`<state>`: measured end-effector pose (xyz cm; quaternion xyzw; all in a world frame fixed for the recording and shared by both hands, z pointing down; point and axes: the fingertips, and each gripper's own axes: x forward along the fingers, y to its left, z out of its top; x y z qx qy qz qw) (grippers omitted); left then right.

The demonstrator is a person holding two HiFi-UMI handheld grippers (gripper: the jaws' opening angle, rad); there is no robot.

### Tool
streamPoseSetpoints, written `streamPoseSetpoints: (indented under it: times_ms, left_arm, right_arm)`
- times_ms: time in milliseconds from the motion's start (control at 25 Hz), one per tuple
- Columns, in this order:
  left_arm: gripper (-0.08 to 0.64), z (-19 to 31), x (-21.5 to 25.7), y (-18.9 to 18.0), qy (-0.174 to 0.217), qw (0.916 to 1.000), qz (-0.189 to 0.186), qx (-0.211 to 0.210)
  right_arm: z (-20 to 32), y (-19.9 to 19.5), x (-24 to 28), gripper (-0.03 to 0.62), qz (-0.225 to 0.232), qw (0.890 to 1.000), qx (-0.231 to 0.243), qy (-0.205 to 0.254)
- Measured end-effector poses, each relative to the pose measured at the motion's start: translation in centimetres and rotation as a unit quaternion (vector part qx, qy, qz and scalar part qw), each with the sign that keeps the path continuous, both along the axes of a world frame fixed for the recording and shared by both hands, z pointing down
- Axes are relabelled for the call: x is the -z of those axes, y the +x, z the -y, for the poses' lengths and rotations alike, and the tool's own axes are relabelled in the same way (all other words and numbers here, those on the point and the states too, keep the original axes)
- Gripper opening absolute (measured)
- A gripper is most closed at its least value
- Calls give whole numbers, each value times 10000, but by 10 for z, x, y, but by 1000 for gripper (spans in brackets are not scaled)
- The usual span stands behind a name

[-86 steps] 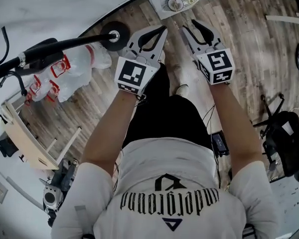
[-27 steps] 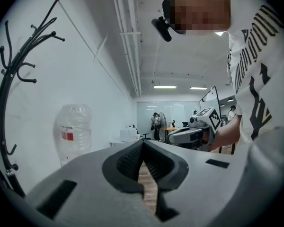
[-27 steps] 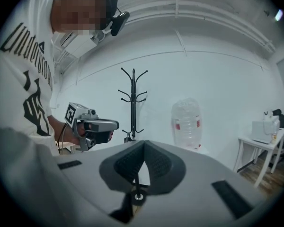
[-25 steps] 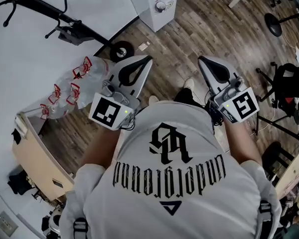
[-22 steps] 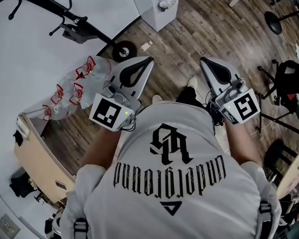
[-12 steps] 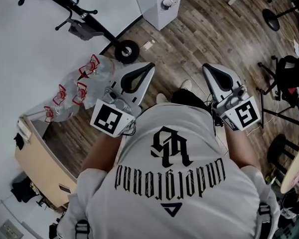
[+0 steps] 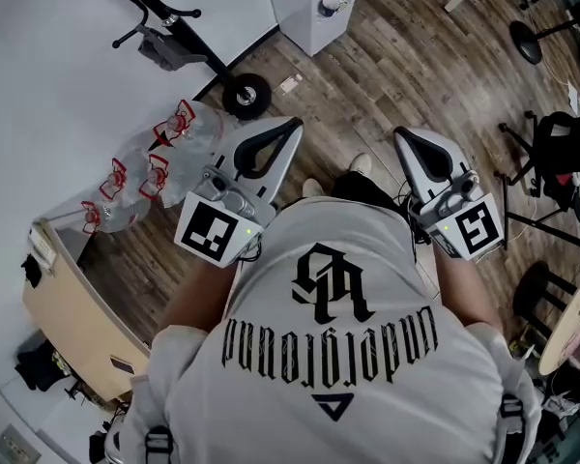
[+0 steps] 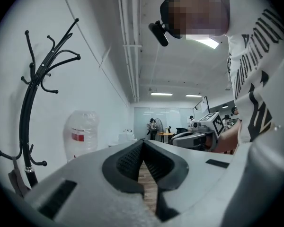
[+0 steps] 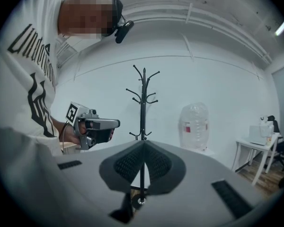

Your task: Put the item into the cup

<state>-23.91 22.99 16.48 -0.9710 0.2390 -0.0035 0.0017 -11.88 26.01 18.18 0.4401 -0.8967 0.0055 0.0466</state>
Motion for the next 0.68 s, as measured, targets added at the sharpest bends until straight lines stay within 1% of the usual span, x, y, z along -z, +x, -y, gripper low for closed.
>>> streamPoseSetpoints:
  times_ms: [160,400,680]
  left_arm:
    - [8,1,1,-3,130,9999,32,19]
    - [8,1,3,-2,138,9999,5,-15]
    - [8,2,5,-3,124,9999,-16,-41]
  right_arm:
    - [3,-1,-1,5,-21,10000,-32,18]
    - [3,-1,-1,5,-53,10000,-44,-18]
    - [7,-2,6,5,-65,9999,-57,89]
